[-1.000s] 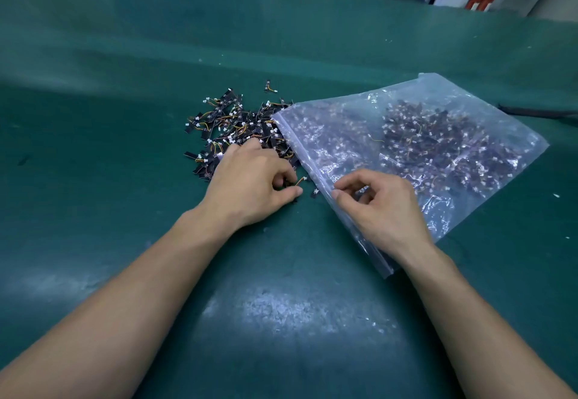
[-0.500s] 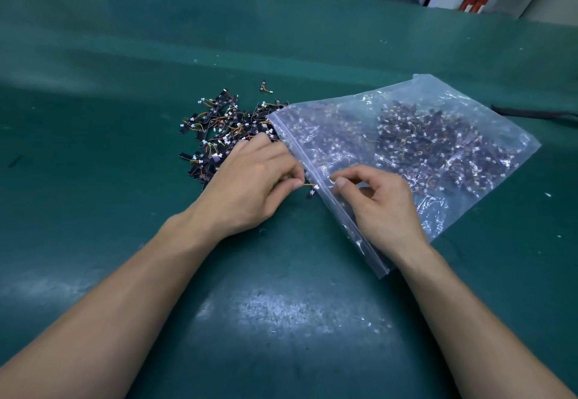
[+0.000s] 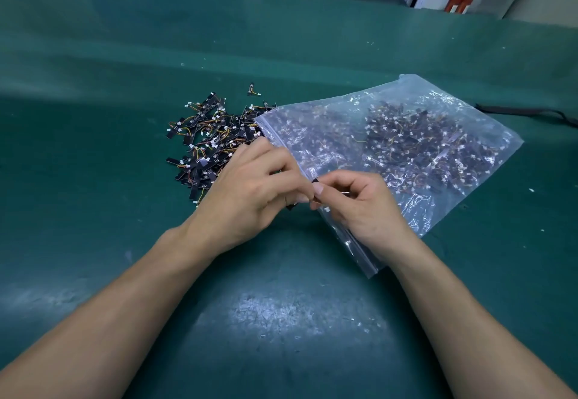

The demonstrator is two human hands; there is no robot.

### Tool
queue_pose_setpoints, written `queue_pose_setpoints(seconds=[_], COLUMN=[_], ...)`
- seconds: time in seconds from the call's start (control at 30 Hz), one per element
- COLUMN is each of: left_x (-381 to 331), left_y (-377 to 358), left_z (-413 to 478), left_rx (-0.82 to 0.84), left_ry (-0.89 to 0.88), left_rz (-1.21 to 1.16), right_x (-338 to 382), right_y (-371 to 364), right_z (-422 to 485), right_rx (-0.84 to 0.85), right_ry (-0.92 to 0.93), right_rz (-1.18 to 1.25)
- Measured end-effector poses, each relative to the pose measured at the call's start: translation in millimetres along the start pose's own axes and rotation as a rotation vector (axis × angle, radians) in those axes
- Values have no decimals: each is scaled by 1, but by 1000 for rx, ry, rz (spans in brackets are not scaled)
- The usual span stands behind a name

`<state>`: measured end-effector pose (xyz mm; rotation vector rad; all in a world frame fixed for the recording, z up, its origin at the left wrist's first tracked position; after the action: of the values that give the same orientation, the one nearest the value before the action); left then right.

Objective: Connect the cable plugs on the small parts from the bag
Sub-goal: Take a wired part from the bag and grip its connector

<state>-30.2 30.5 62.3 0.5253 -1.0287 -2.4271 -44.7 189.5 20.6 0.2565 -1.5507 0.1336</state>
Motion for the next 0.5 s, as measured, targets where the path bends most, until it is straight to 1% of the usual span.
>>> queue_pose_setpoints(seconds=[0.13, 0.23, 0.37, 0.5], left_x=[7, 13, 15, 22], left_y=[5, 4, -7, -8], left_z=[-2, -5, -8, -11], left_rx=[-86, -78, -10, -72], left_ry=[126, 221, 305, 403], left_rz=[-65, -113, -247, -366], right_x=[7, 12, 13, 13], right_y=[7, 9, 8, 7], right_z=[0, -1, -2, -4], right_rx=[-118, -170, -191, -158], right_ry=[66, 117, 108, 113], right_rz=[-41, -80, -48, 5])
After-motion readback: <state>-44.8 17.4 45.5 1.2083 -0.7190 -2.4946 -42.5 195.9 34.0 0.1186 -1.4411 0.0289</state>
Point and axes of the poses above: each hand's wrist, its own z-axis towards the middle knuckle, its own y-axis out of the back of the hand, x = y × z, the point moved 6 cm from there along z, towards the middle knuckle, and after that the axes turned 4 degrees about -y, right-handed, at the moved point
